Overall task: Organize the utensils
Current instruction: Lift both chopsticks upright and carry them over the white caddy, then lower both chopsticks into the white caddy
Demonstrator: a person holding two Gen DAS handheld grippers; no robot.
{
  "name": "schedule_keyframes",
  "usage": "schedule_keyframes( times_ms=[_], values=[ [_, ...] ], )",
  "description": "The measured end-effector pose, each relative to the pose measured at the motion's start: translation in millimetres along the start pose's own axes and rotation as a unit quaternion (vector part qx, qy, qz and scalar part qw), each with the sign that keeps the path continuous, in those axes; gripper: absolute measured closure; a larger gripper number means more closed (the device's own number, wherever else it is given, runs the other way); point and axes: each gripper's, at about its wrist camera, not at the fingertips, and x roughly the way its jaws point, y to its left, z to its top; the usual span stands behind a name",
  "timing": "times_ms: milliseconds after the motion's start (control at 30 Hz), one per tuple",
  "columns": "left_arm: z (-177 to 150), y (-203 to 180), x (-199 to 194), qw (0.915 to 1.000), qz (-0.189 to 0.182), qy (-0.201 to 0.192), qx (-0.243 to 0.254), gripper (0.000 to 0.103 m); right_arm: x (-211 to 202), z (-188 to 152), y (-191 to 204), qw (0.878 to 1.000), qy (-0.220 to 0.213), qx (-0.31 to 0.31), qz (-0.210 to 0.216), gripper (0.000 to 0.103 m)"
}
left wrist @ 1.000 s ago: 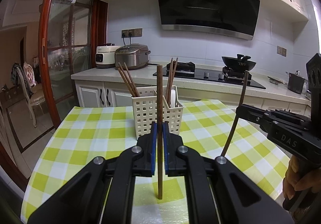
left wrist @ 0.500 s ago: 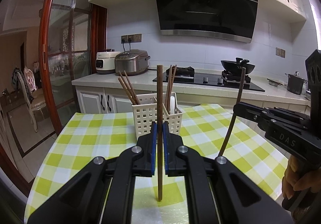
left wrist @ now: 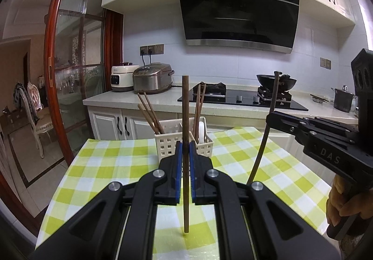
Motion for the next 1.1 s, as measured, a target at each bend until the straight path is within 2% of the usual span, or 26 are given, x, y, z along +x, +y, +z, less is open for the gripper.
schedule_keyframes(
  times_ms=[300, 500, 867, 1100],
  values=[
    [37, 10, 9, 0.9997, -0.004, -0.021, -0.010, 0.097, 17, 28, -9, 1.000, -0.007, -0.006, 0.002, 0.097],
    [66, 4, 20, 0.9994, -0.002, -0.034, 0.003, 0.097, 32, 41, -14, 1.000, -0.003, -0.011, 0.002, 0.097],
    [126, 15, 58, 0.9984, 0.015, -0.053, -0.010, 0.097, 50, 83, -23, 1.000, -0.022, -0.019, -0.007, 0.097],
    [153, 25, 85, 0.9974, 0.023, -0.062, -0.028, 0.097, 75, 114, -40, 0.999, -0.033, 0.006, 0.002, 0.097]
  ],
)
